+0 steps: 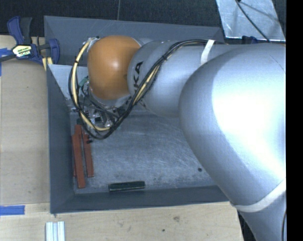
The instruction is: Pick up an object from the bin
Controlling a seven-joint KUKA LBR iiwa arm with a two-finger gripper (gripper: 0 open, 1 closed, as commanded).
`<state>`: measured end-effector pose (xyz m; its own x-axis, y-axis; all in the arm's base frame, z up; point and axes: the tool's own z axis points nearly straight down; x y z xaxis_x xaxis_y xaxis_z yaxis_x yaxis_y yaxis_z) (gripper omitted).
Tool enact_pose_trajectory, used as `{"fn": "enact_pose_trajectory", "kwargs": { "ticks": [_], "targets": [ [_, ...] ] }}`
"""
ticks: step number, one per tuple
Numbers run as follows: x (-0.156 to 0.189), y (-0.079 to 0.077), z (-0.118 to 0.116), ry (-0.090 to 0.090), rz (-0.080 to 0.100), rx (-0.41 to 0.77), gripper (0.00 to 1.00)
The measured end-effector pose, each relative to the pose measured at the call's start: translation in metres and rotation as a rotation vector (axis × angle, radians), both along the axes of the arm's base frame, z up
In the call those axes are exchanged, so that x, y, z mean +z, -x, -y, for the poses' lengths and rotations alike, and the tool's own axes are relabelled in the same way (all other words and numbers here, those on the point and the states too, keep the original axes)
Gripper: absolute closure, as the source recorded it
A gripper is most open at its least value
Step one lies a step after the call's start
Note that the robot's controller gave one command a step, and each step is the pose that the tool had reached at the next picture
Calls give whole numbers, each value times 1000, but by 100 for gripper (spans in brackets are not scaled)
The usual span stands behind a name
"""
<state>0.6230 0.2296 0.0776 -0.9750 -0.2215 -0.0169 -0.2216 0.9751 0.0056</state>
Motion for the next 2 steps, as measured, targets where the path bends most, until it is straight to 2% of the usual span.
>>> {"fn": "enact_pose_trajectory", "kwargs": {
  "ticks": [1, 2],
  "targets": [
    [0, -9, -10, 6, -5, 16, 100],
    [-1, -9, -10, 6, -3, 73, 100]
  ]
}}
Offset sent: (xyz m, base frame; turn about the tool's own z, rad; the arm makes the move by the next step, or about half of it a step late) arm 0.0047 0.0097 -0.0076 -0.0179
